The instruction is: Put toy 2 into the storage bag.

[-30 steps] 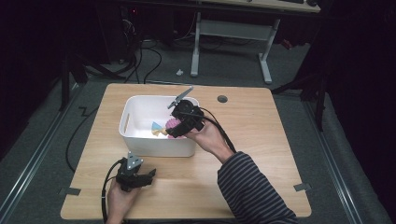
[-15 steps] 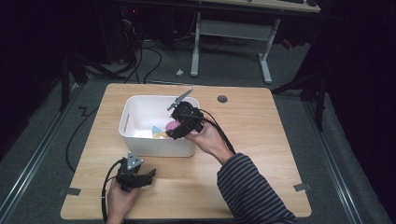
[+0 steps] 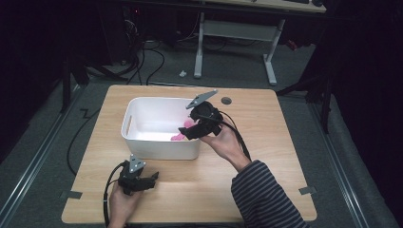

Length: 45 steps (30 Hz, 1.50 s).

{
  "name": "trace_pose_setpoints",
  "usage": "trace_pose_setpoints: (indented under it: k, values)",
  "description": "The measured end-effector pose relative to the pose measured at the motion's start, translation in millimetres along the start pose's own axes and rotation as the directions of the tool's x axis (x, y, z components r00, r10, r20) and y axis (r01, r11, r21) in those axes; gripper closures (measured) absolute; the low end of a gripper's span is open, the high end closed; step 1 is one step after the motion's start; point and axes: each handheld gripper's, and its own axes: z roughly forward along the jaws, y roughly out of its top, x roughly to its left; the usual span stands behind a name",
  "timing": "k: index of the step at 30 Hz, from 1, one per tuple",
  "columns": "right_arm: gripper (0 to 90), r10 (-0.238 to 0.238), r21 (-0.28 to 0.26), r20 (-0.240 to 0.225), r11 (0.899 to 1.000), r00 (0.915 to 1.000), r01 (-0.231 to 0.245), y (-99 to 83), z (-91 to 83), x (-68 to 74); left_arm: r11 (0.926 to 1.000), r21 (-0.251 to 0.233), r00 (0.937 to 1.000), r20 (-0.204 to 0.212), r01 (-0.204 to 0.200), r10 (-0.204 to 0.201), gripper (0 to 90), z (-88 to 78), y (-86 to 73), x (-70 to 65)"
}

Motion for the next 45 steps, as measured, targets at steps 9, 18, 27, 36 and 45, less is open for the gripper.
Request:
trace_pose_setpoints:
  k: [9,18,27,36,45]
  values:
    - [33.2,0.036,-0.09,0.043,0.995,0.9984,-0.032,-25.6,-38.0,-13.1,1.0,0.001,1.0,0.0,0.0,0.0,24.5,-0.1,0.0,-0.1]
    - [34.0,0.09,-0.136,0.085,0.988,0.9923,-0.078,-59.2,-69.4,-26.0,1.0,0.001,1.0,-0.001,0.001,-0.001,24.5,-0.1,-0.1,-0.2]
    - [34.4,0.179,-0.169,0.131,0.973,0.9751,-0.156,-92.3,-92.9,-46.3,1.0,0.001,1.0,0.0,0.001,-0.001,24.5,-0.2,0.0,-0.1]
    - [35.5,0.236,-0.179,0.169,0.962,0.9569,-0.205,-123.3,-107.0,-54.5,1.0,0.001,1.0,-0.001,0.001,-0.001,24.5,-0.2,0.0,-0.2]
    - [36.1,0.286,-0.178,0.205,0.951,0.936,-0.252,-155.4,-116.1,-55.6,1.0,0.003,1.0,0.0,0.0,0.0,24.5,-0.3,0.0,-0.1]
